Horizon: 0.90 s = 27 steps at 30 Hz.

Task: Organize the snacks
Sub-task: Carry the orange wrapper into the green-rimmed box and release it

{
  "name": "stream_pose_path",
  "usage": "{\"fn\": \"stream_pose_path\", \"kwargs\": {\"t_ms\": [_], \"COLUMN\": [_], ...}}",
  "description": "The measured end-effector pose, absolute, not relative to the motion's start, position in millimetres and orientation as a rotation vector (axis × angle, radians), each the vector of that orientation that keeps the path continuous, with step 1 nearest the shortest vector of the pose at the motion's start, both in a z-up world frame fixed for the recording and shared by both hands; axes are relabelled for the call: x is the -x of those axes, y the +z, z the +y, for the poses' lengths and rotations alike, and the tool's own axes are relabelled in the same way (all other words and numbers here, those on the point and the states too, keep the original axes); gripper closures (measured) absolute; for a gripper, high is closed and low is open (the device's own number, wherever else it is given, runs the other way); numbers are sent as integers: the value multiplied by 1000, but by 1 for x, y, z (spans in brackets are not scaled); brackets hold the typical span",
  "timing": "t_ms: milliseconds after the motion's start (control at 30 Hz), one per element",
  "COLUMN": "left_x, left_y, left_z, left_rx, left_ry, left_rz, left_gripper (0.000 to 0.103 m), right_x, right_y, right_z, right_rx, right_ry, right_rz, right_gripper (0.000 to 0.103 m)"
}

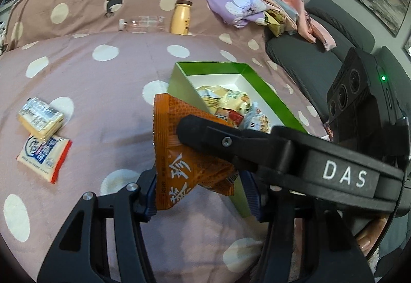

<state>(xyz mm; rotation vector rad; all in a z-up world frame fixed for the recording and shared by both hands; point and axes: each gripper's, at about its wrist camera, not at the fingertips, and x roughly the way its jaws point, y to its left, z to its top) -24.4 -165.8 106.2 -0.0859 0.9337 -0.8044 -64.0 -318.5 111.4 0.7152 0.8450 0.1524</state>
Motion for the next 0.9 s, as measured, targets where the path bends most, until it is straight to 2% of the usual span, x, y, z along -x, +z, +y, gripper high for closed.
{"fn": "stream_pose_path", "kwargs": {"t_ms": [467,900], "left_x": [29,9], "left_y": [113,140], "left_z": [-199,-253], "left_rx": [65,63], "left_ry": [-900,-1005], "left_rz": [908,865], "left_gripper": [49,50], "right_x": [81,77], "right_y": [119,151], "right_z": [-353,-403], "right_rx": [-745,-747], "right_ry": [64,-32], "right_rz": [781,716], "right_gripper": [39,39]}}
